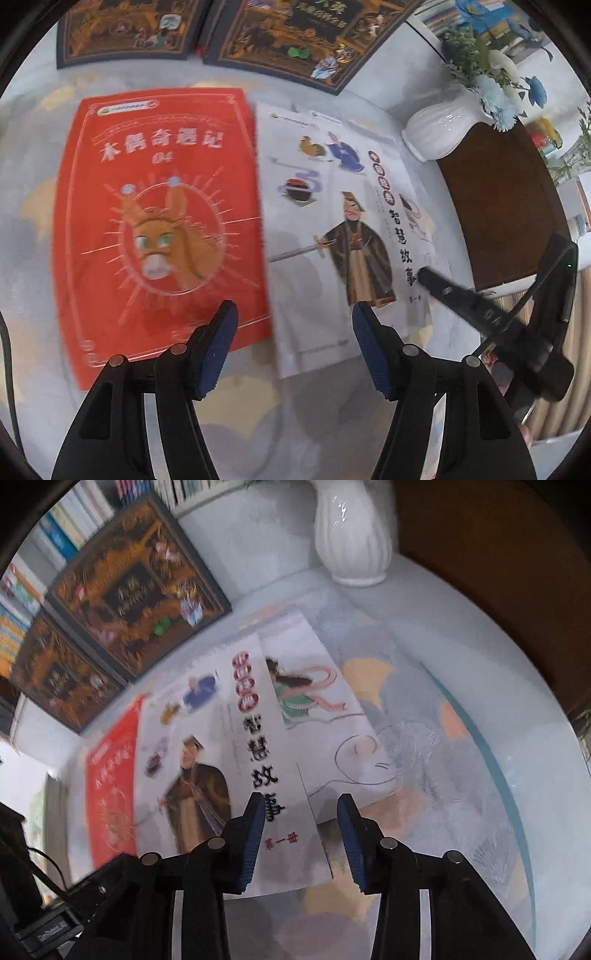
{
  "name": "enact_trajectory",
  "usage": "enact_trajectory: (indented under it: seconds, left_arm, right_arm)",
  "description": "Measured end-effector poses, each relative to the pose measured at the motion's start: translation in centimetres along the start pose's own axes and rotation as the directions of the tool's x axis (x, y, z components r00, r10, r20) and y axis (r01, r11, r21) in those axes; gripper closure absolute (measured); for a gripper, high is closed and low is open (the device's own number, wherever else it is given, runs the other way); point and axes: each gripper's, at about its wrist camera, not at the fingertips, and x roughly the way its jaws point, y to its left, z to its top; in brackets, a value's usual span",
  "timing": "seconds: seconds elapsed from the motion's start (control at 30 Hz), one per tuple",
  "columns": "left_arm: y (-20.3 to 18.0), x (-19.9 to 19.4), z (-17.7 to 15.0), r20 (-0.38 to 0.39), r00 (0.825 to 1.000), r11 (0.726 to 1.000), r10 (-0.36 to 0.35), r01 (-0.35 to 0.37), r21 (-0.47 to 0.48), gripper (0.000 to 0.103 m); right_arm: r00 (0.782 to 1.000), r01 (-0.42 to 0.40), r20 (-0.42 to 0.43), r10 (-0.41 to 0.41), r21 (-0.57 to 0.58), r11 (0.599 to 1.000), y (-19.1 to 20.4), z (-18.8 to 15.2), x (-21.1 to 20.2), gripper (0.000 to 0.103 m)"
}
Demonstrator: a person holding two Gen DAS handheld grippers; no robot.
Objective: Organize books
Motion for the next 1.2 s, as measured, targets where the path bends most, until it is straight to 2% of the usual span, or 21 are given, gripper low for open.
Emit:
enact_trajectory:
  seconds: [0.07, 0.13, 0.2, 0.3, 0.53, 0.63, 0.77, 0.87, 0.93, 1.07, 1.2]
  left_arm:
    - [-0.9, 0.3, -0.4, -0.019, 0.999, 1.0, -0.028, 0.028, 0.002, 0.041]
    - [-1.3, 0.1, -0.8, -0.005, 1.0, 1.0, 0.008, -0.008, 0.004, 0.04]
    - [-1.4, -0.2, -1.7, -0.004, 1.0, 1.0, 0.017, -0.017, -0.001, 0.04]
    - [-1.4, -1.2, -3.8, -0.019, 1.0, 1.0, -0.01, 0.01, -0.022, 0.04]
    - [-1.6, -3.4, -13.1, -0.08, 0.997, 1.0, -0.011, 0.01, -0.017, 0.04]
    - [-1.7, -4.7, -17.4, -0.088, 0.995, 0.999, -0.038, 0.035, -0.032, 0.04]
    - [-1.5, -5.5, -20.9, -0.11, 0.991, 0.995, -0.082, 0.075, -0.068, 0.04]
    - [-1.2, -5.9, -22.4, -0.106, 0.988, 0.99, -0.111, 0.101, -0.102, 0.044]
    - [-0.9, -6.1, -22.9, -0.088, 0.99, 0.986, -0.113, 0.101, -0.131, 0.05]
    - [-0.3, -6.2, -23.3, -0.06, 0.994, 0.981, -0.095, 0.083, -0.178, 0.062]
    - [-0.2, -6.5, -23.5, -0.048, 0.995, 0.981, -0.082, 0.072, -0.178, 0.066]
  right_arm:
    - [1.0, -0.013, -0.003, 0.013, -0.06, 0.998, 0.8, -0.7, -0.4, 0.062]
    - [1.0, -0.012, -0.024, 0.01, -0.092, 0.996, 1.0, -1.2, -0.4, 0.062]
    - [0.998, -0.033, -0.049, 0.029, -0.098, 0.995, 0.6, -2.1, -0.7, 0.062]
    - [0.993, -0.085, -0.094, 0.076, -0.094, 0.992, -0.4, -4.0, -1.6, 0.062]
    - [0.97, -0.169, -0.198, 0.142, -0.126, 0.978, -1.6, -11.7, -5.0, 0.062]
    - [0.962, -0.18, -0.235, 0.137, -0.175, 0.968, -1.7, -15.1, -6.7, 0.062]
    - [0.953, -0.193, -0.271, 0.134, -0.205, 0.96, -2.2, -17.9, -7.8, 0.062]
    - [0.956, -0.182, -0.264, 0.127, -0.195, 0.964, -2.5, -17.6, -8.1, 0.062]
    - [0.961, -0.169, -0.249, 0.12, -0.184, 0.968, -2.7, -17.1, -8.2, 0.062]
    - [0.971, -0.133, -0.225, 0.079, -0.236, 0.963, -2.3, -17.2, -8.1, 0.063]
    - [0.964, -0.172, -0.238, 0.122, -0.203, 0.964, -2.3, -17.5, -8.0, 0.065]
